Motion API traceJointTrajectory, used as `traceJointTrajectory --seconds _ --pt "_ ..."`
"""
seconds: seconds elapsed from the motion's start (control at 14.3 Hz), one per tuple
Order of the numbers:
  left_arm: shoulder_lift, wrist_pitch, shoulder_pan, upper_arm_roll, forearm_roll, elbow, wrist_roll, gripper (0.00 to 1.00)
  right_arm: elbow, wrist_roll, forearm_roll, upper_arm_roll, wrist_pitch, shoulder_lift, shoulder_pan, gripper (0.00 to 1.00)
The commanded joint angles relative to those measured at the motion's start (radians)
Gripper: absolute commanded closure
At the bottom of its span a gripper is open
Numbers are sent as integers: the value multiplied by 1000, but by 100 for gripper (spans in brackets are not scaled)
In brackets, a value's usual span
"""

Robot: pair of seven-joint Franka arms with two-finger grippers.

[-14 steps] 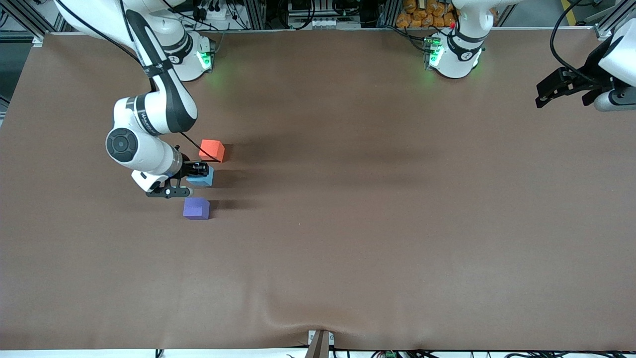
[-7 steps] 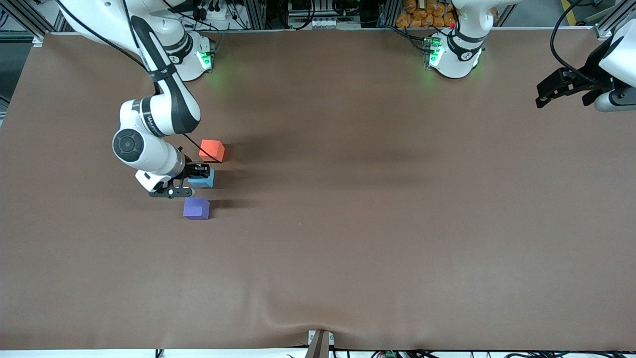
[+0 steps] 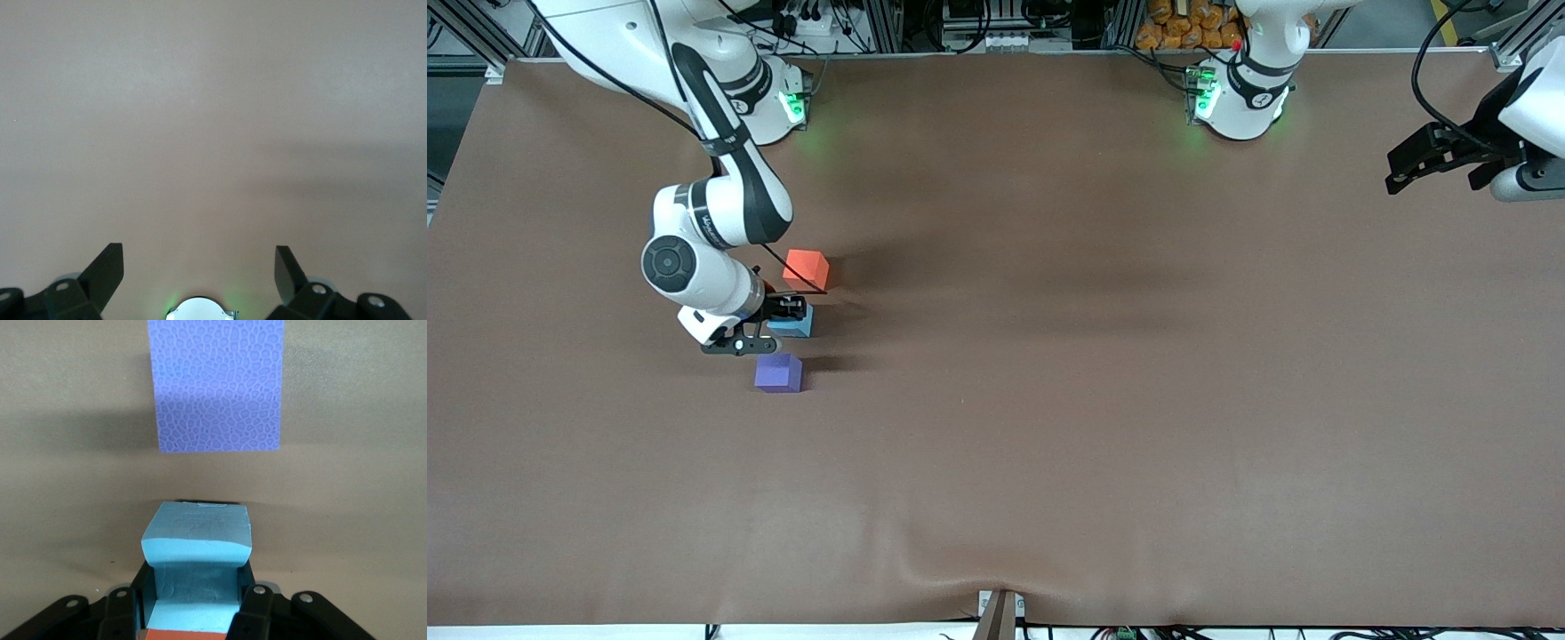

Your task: Place blue block between orange and purple blocks

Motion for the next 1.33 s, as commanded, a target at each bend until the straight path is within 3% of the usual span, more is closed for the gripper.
traceJointTrajectory --seconds 0.0,0.07,0.14,0.21,0.35,0.42,0.63,0.77,0.91,1.05,1.26 --pt "-9 -15 11 -2 -14 2 18 0 -21 -19 -14 9 60 18 -9 81" --pt "-8 -15 11 -2 -14 4 16 0 -21 -19 -14 9 69 27 -9 79" --pt "-6 -14 11 -4 -14 8 18 0 -19 -18 -14 9 71 33 -11 61" --pt "-6 -12 9 -4 -14 8 16 0 -12 -4 -13 9 64 36 -18 1" --pt "-4 -9 9 -4 -14 10 16 0 23 -18 -13 9 7 18 -47 0" --pt "-3 -7 9 -4 -16 10 16 0 88 -15 -10 10 -106 7 -55 0" --pt "-1 -4 4 -5 -16 10 16 0 418 -13 0 9 -564 18 -87 0" --pt "0 0 1 -5 -16 8 16 0 615 -13 3 12 -758 18 -109 0" --pt "0 2 0 -7 -16 8 16 0 738 -18 -2 12 -783 18 -126 0" --pt "0 2 0 -7 -16 8 16 0 858 -21 -9 56 -802 18 -188 0" --pt "-1 0 0 -7 -16 8 16 0 970 -18 -19 203 -887 11 -381 0"
